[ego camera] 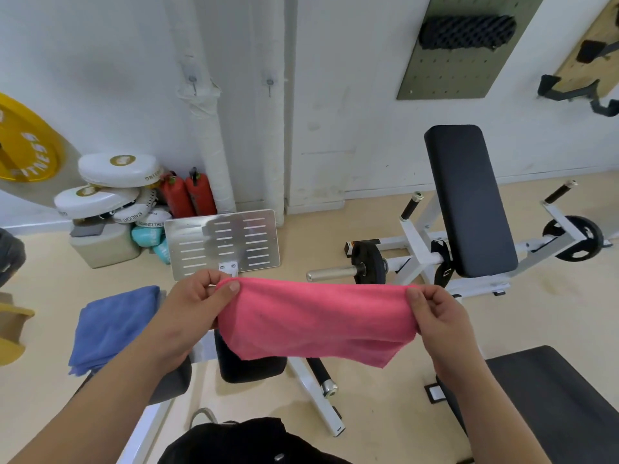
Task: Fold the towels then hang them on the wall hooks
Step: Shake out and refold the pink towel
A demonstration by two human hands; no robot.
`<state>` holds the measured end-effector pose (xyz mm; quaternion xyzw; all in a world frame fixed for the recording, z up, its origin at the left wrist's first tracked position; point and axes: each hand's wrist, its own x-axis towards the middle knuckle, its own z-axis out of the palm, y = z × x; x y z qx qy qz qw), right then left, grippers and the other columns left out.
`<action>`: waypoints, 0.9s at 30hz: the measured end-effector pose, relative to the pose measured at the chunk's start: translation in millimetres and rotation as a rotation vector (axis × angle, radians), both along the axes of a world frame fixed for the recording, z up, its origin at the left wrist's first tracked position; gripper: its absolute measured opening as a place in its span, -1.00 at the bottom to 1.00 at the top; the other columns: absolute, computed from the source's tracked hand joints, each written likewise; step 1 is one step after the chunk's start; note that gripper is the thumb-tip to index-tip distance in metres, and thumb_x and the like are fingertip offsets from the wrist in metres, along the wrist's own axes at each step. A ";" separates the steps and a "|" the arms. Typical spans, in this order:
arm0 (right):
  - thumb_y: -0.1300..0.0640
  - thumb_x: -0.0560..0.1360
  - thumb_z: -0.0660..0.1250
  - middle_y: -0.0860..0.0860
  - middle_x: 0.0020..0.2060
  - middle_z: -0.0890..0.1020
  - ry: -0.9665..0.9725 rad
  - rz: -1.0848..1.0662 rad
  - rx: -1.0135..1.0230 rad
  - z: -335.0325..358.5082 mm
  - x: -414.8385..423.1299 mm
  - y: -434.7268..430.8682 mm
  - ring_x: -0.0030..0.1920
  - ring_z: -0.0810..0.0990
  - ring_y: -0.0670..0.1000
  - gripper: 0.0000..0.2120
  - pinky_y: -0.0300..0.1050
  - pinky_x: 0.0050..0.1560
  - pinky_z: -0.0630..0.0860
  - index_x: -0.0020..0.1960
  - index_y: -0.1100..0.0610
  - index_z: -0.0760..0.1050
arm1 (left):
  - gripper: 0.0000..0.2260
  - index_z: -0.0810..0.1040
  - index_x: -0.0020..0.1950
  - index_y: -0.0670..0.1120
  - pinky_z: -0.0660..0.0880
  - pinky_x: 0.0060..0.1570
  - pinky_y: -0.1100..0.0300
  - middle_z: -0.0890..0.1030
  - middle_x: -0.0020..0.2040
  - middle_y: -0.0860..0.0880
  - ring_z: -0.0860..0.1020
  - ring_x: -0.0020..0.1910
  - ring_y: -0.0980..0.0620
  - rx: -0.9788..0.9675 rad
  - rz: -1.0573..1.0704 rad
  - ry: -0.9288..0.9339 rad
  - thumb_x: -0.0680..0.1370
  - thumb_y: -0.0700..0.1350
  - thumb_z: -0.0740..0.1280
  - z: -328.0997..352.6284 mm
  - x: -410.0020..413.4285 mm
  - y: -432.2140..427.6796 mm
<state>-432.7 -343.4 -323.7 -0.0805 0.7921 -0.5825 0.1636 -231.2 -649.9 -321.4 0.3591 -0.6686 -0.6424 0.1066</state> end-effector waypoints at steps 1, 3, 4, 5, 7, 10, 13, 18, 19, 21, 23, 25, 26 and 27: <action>0.04 0.67 0.29 -0.10 -0.25 0.67 0.004 0.011 0.008 -1.1 1.5 2.0 -0.25 0.59 -0.16 -0.84 -0.11 -0.17 0.48 0.03 0.08 0.60 | -0.91 0.62 0.01 -0.11 0.59 -0.16 0.00 0.66 -0.24 -0.04 0.57 -0.18 -0.03 0.000 0.007 0.003 0.64 -0.11 0.38 0.3 2.3 -0.6; 0.04 0.67 0.28 -0.02 -0.19 0.67 0.009 0.005 0.028 -2.8 2.9 1.9 -0.18 0.59 -0.05 -0.84 -0.05 -0.15 0.49 0.03 0.08 0.59 | -0.93 0.64 0.05 -0.11 0.62 -0.15 0.04 0.70 -0.20 -0.04 0.62 -0.16 -0.03 0.024 -0.008 0.000 0.64 -0.13 0.37 0.9 6.5 -2.0; 0.03 0.67 0.28 0.00 -0.16 0.66 0.006 -0.013 0.038 -3.8 3.1 -0.3 -0.14 0.59 -0.01 -0.84 -0.04 -0.14 0.49 0.03 0.08 0.58 | -0.91 0.66 0.07 -0.09 0.66 -0.10 0.01 0.73 -0.14 -0.08 0.66 -0.12 -0.05 0.033 -0.017 -0.026 0.64 -0.12 0.38 -0.6 7.3 -2.9; 0.01 0.67 0.27 0.01 -0.13 0.66 0.000 -0.035 0.047 -4.7 3.7 -4.0 -0.11 0.60 0.02 -0.84 -0.04 -0.12 0.49 0.04 0.07 0.56 | -0.89 0.68 0.07 -0.09 0.68 -0.04 -0.02 0.73 -0.09 -0.13 0.67 -0.09 -0.06 0.036 -0.017 -0.062 0.63 -0.11 0.39 -2.4 7.2 -2.3; -0.01 0.67 0.26 0.04 -0.08 0.65 -0.026 -0.065 0.071 -7.8 6.1 -13.6 -0.05 0.61 0.04 -0.82 -0.05 -0.11 0.51 0.05 0.09 0.53 | -0.85 0.70 0.01 -0.14 0.69 -0.03 -0.08 0.69 -0.12 -0.23 0.64 -0.15 -0.11 0.025 0.030 -0.125 0.61 -0.06 0.43 -8.9 5.2 1.0; 0.00 0.65 0.30 0.11 -0.09 0.67 -0.048 -0.061 0.058 -8.9 20.1 -31.0 -0.07 0.65 0.16 -0.83 0.11 -0.10 0.61 0.00 0.09 0.52 | -0.79 0.66 -0.09 -0.22 0.65 -0.16 -0.06 0.58 -0.25 -0.17 0.51 -0.26 -0.07 0.009 0.178 -0.172 0.57 -0.06 0.47 -11.4 -4.9 17.0; 0.08 0.61 0.38 0.15 -0.13 0.70 -0.107 -0.005 -0.035 -1.1 44.4 -51.1 -0.09 0.69 0.21 -0.88 0.22 -0.13 0.71 -0.03 0.13 0.57 | -0.85 0.68 -0.16 -0.15 0.65 -0.22 -0.03 0.61 -0.30 -0.12 0.53 -0.31 -0.05 0.028 0.204 -0.139 0.54 -0.09 0.49 -1.5 -15.5 45.7; 0.15 0.55 0.47 0.17 -0.22 0.71 -0.116 0.181 -0.136 12.7 95.4 -87.5 -0.13 0.69 0.27 -0.90 0.28 -0.04 0.67 -0.12 0.13 0.62 | -0.93 0.68 -0.14 -0.18 0.60 -0.31 0.13 0.71 -0.25 -0.24 0.61 -0.36 0.00 0.099 0.163 0.018 0.51 -0.21 0.52 17.9 -27.5 97.7; 0.16 0.55 0.47 0.18 -0.23 0.71 -0.104 0.179 -0.145 13.3 100.9 -90.8 -0.12 0.68 0.27 -0.90 0.29 -0.02 0.65 -0.14 0.13 0.61 | -0.96 0.68 -0.12 -0.20 0.58 -0.37 0.21 0.70 -0.28 -0.22 0.61 -0.40 0.03 0.117 0.172 0.049 0.52 -0.26 0.50 20.6 -27.7 103.8; 0.15 0.54 0.48 0.16 -0.21 0.71 -0.101 0.170 -0.142 11.2 102.9 -91.1 -0.10 0.67 0.26 -0.89 0.30 0.01 0.63 -0.16 0.10 0.63 | -0.99 0.69 -0.07 -0.20 0.61 -0.33 0.23 0.73 -0.26 -0.18 0.66 -0.36 0.03 0.165 0.154 0.088 0.54 -0.29 0.48 23.2 -24.1 107.3; 0.12 0.53 0.49 0.10 -0.19 0.73 -0.099 0.178 -0.132 9.6 99.6 -88.9 -0.07 0.70 0.22 -0.89 0.30 0.05 0.63 -0.17 0.03 0.65 | -0.94 0.72 -0.01 -0.14 0.68 -0.09 0.07 0.76 -0.16 -0.18 0.73 -0.18 -0.09 0.199 0.076 0.096 0.56 -0.25 0.46 21.5 -19.6 103.0; 0.12 0.53 0.49 0.08 -0.19 0.74 -0.090 0.184 -0.123 8.6 97.0 -88.2 -0.06 0.71 0.21 -0.90 0.30 0.06 0.64 -0.17 0.01 0.68 | -0.87 0.73 0.06 -0.07 0.66 0.11 -0.05 0.77 -0.09 -0.15 0.75 -0.03 -0.14 0.194 0.014 0.077 0.61 -0.23 0.41 19.2 -17.5 100.2; 0.12 0.53 0.50 0.08 -0.20 0.74 -0.085 0.177 -0.125 9.9 97.1 -88.7 -0.06 0.71 0.22 -0.90 0.30 0.05 0.64 -0.17 0.01 0.68 | -0.85 0.73 0.09 -0.05 0.65 0.15 -0.06 0.78 -0.07 -0.14 0.74 0.01 -0.12 0.186 0.000 0.070 0.63 -0.22 0.38 19.1 -17.3 101.0; 0.12 0.53 0.50 0.08 -0.21 0.74 -0.082 0.170 -0.130 11.0 98.1 -89.2 -0.07 0.71 0.22 -0.90 0.30 0.04 0.64 -0.17 0.01 0.68 | -0.83 0.72 0.12 -0.05 0.64 0.18 -0.04 0.78 -0.05 -0.13 0.74 0.03 -0.10 0.186 -0.006 0.067 0.64 -0.23 0.36 19.7 -17.7 102.4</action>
